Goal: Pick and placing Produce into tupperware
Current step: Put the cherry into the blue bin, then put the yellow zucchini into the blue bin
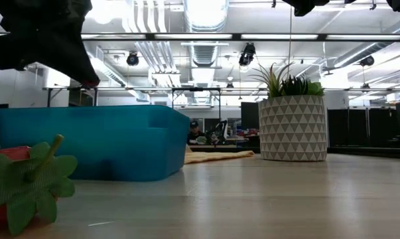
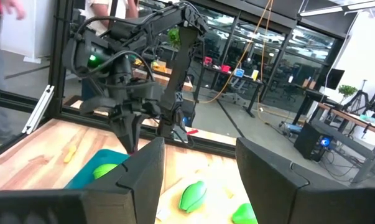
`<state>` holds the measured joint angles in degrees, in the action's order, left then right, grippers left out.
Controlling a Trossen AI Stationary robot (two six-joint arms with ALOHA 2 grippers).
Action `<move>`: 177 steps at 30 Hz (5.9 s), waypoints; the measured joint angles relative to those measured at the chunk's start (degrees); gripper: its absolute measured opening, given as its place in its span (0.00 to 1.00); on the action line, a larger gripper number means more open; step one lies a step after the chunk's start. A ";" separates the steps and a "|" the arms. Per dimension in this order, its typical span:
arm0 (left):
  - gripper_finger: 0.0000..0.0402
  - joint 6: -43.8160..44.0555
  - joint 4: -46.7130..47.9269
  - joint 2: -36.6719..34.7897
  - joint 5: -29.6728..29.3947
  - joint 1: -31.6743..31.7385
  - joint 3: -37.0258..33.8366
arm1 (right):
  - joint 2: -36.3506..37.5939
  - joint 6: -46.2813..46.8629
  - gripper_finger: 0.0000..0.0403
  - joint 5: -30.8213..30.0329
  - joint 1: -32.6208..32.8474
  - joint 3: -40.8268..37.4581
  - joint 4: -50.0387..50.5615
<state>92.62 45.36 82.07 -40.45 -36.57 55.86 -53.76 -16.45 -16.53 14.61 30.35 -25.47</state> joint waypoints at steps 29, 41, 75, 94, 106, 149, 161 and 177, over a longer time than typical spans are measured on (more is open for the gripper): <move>0.12 -0.10 -1.40 0.67 4.31 0.21 -0.92 | -0.02 -0.02 0.48 -0.02 0.00 0.00 0.00; 0.32 -9.27 -5.05 0.52 3.33 0.23 -0.72 | -0.01 -0.04 0.48 -0.02 0.00 0.00 0.00; 0.38 -22.49 2.44 -0.66 23.77 -8.13 16.16 | -0.02 0.85 0.48 -0.02 -0.01 0.00 0.02; 0.25 -12.08 8.98 5.35 43.52 -8.77 15.96 | -0.01 1.03 0.48 -0.01 0.00 0.00 0.05; 0.25 -12.15 15.65 9.76 50.98 -8.91 15.74 | -0.01 0.41 0.48 -0.02 0.00 0.00 -0.26; 0.55 -18.14 11.17 23.42 52.09 -8.53 14.78 | -0.01 -1.57 0.48 -0.02 0.00 0.26 -0.33; 0.55 -19.85 11.18 24.89 46.66 -8.45 14.76 | -0.02 -1.57 0.48 -0.02 0.00 0.28 -0.33; 0.55 -21.35 10.72 24.88 45.91 -8.45 13.29 | -0.02 -1.57 0.48 -0.02 -0.02 0.28 -0.33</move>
<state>71.26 56.08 106.94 5.45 -45.01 69.15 -53.78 -18.02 -16.56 14.59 30.63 -25.80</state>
